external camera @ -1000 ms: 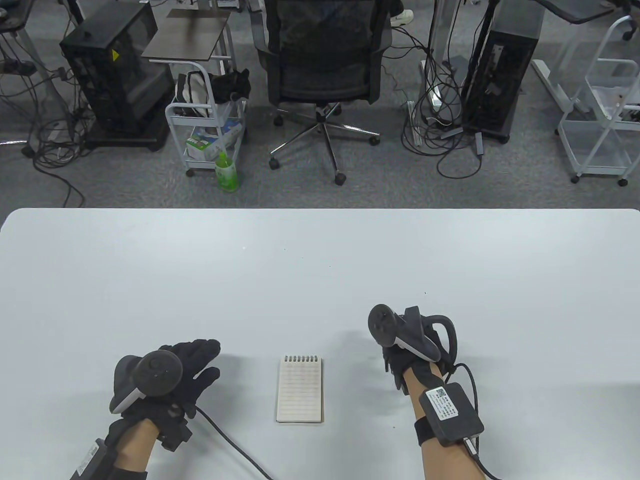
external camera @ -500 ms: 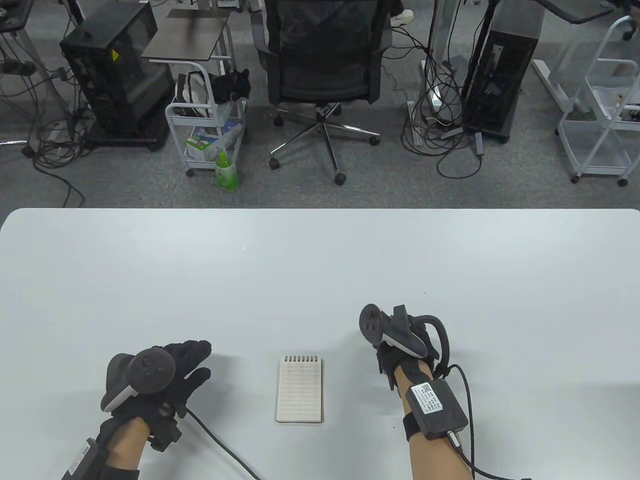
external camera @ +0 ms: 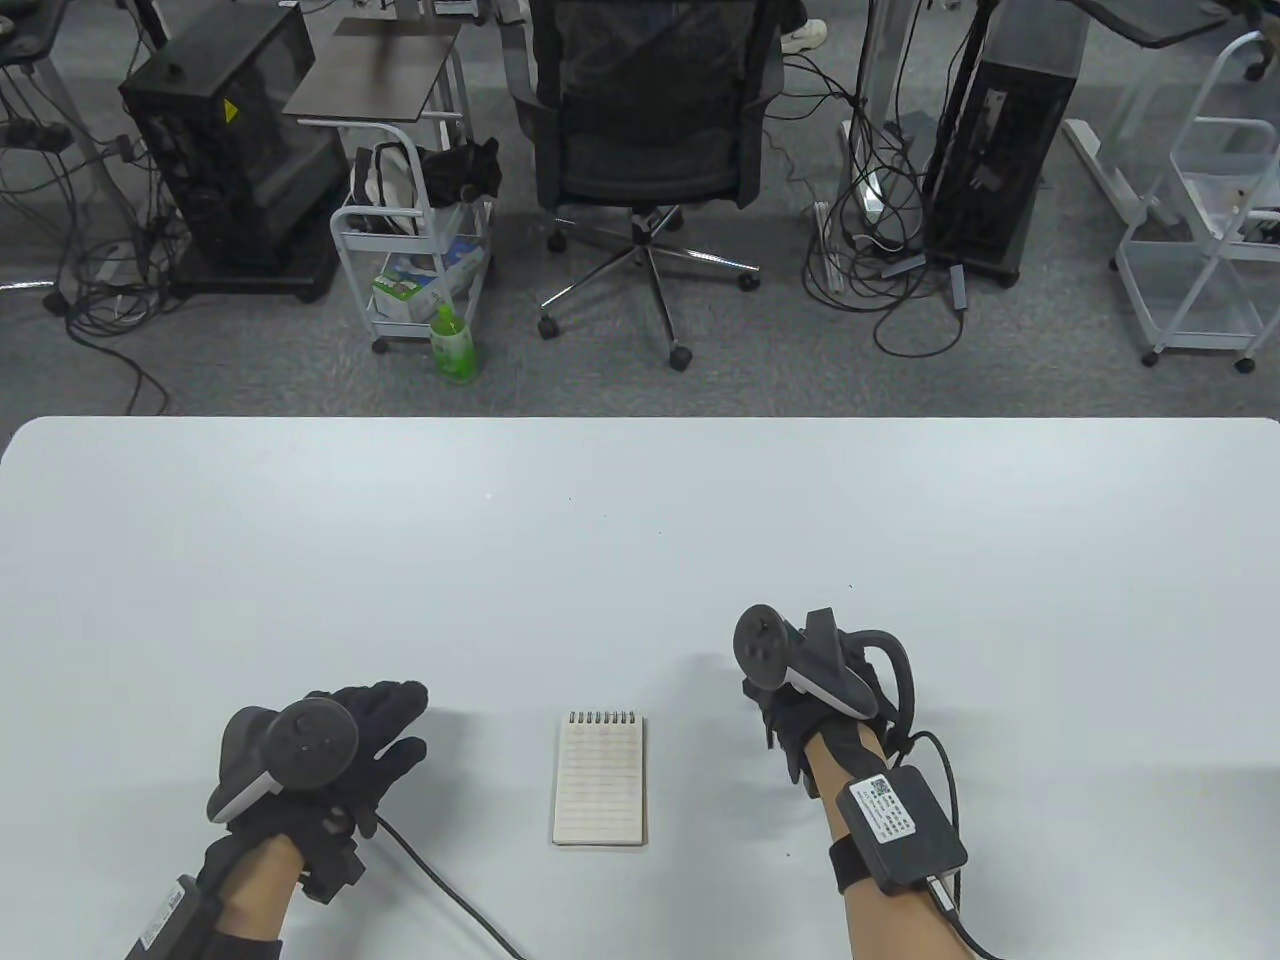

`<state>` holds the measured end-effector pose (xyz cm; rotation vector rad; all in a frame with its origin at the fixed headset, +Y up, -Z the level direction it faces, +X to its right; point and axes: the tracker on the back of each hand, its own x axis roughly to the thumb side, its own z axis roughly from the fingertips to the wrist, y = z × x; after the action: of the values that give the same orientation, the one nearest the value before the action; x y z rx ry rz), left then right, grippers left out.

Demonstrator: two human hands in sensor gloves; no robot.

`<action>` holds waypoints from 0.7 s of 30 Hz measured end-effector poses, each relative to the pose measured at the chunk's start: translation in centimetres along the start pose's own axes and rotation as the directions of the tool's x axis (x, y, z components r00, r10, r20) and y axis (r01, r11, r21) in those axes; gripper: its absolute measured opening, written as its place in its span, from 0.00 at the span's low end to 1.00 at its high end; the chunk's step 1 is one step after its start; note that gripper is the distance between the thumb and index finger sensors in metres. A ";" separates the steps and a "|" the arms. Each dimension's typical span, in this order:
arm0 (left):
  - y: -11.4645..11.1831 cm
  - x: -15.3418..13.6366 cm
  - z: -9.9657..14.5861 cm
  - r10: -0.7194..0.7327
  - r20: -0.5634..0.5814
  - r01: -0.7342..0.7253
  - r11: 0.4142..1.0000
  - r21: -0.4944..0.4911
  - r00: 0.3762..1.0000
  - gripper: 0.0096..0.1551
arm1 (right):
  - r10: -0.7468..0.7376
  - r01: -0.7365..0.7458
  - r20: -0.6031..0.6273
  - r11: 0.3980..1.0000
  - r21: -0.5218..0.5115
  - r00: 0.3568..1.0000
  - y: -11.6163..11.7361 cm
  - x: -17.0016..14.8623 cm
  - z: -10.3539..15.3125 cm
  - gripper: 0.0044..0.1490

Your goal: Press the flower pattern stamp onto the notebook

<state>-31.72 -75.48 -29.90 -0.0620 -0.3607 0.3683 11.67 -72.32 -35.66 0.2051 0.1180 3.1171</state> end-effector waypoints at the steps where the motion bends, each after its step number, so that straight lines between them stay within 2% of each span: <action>1: 0.0 0.1 0.0 -0.006 0.002 0.006 1.000 0.000 1.000 0.37 | -0.003 0.003 0.006 1.000 -0.013 1.000 -0.2 -0.1 0.4 0.41; 5: 0.0 0.5 0.0 -0.028 0.013 0.028 1.000 -0.001 1.000 0.37 | -0.043 0.045 0.036 0.997 -0.065 0.998 -1.0 -0.6 2.4 0.45; 7: 0.1 0.8 0.0 -0.025 0.022 0.025 1.000 0.007 0.999 0.38 | -0.141 0.148 0.065 0.979 -0.138 0.988 -1.0 -0.8 3.7 0.47; 10: 0.4 1.3 0.1 -0.023 0.035 0.022 0.999 0.040 0.999 0.38 | -0.223 0.237 0.097 0.957 -0.170 0.970 -0.6 -1.1 4.9 0.52; 13: 0.5 1.8 0.3 -0.038 0.034 0.036 0.998 0.061 0.999 0.39 | -0.203 0.221 0.111 0.956 -0.192 0.973 0.5 -1.5 5.8 0.57; 16: 0.2 2.0 0.1 -0.044 0.019 0.042 0.997 0.063 0.999 0.39 | -0.128 0.138 0.090 0.984 -0.114 0.988 1.9 -2.2 5.9 0.61; 21: -0.1 2.6 -0.5 0.001 0.012 -0.001 0.998 0.058 1.000 0.40 | -0.145 0.146 0.062 0.989 -0.006 0.987 3.4 -3.6 6.3 0.65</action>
<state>-29.24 -74.68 -29.50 -0.0034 -0.3616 0.3799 16.04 -75.33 -29.61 0.2782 0.1098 2.9621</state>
